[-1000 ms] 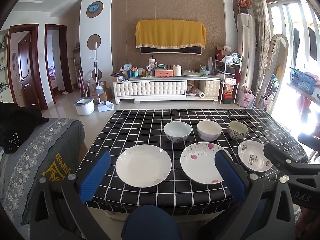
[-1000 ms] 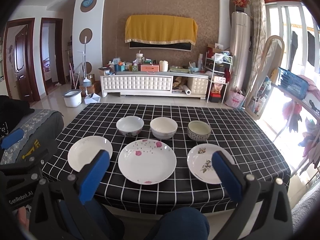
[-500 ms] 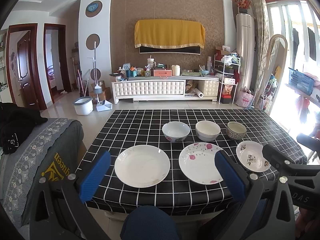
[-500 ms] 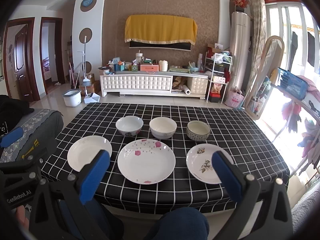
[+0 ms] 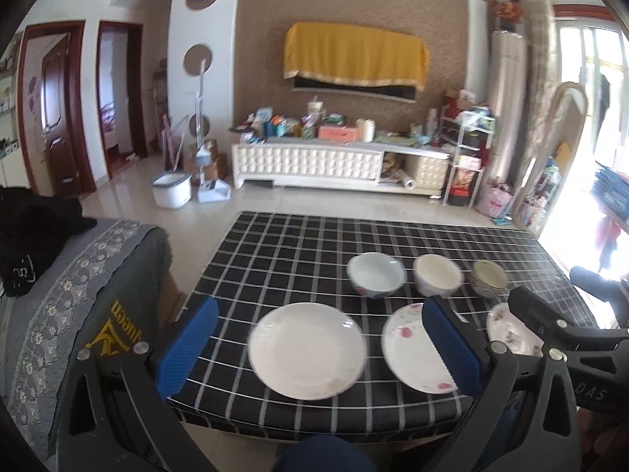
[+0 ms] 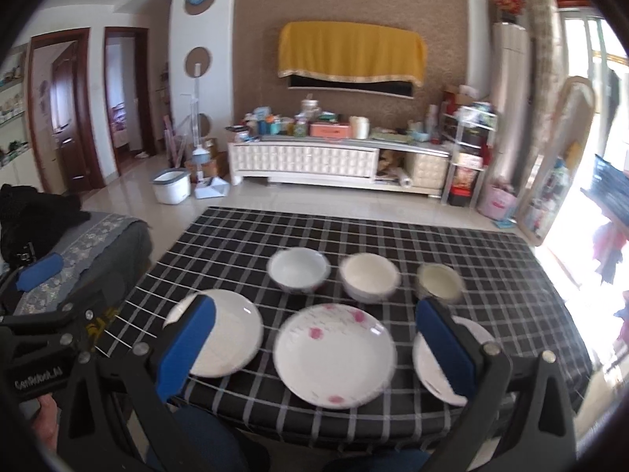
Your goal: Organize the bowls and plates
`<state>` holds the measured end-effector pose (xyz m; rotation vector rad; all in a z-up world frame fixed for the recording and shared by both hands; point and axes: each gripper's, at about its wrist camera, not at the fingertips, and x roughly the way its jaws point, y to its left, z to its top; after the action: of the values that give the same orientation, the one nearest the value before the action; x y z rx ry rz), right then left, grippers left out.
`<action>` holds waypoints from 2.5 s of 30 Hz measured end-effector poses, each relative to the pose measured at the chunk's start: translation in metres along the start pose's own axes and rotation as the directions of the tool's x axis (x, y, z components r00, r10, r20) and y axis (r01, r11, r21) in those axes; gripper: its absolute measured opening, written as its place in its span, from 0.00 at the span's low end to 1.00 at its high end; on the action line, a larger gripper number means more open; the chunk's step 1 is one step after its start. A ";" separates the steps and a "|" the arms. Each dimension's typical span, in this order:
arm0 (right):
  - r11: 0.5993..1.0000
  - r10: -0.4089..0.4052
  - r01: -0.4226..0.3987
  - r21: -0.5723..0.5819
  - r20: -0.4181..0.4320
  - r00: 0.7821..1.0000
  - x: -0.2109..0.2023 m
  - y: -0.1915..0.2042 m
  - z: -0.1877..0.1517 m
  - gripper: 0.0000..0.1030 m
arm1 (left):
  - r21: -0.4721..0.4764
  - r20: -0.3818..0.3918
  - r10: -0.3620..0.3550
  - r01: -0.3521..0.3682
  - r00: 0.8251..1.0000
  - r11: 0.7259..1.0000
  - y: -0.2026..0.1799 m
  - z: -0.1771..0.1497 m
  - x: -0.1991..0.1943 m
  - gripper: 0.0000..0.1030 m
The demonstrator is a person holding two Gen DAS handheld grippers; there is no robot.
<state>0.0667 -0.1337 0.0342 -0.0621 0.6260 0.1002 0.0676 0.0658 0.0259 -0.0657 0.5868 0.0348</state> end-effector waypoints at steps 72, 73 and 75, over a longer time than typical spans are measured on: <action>0.976 0.139 -0.212 -0.054 -0.599 0.789 0.290 0.081 -0.069 0.19 | -0.072 -0.606 0.006 -0.062 0.795 0.995 0.092 -0.089 0.259 0.16; 0.976 0.146 -0.215 -0.043 -0.606 0.782 0.291 0.079 -0.072 0.19 | -0.075 -0.604 0.007 -0.066 0.797 0.995 0.092 -0.088 0.258 0.15; 0.975 0.169 -0.222 -0.016 -0.600 0.782 0.287 0.075 -0.070 0.19 | -0.082 -0.607 0.011 -0.077 0.794 0.994 0.094 -0.087 0.255 0.13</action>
<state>0.2493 -0.0441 -0.1932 -0.1142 1.2671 0.3195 0.2271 0.1567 -0.1930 -0.1671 1.2380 0.0915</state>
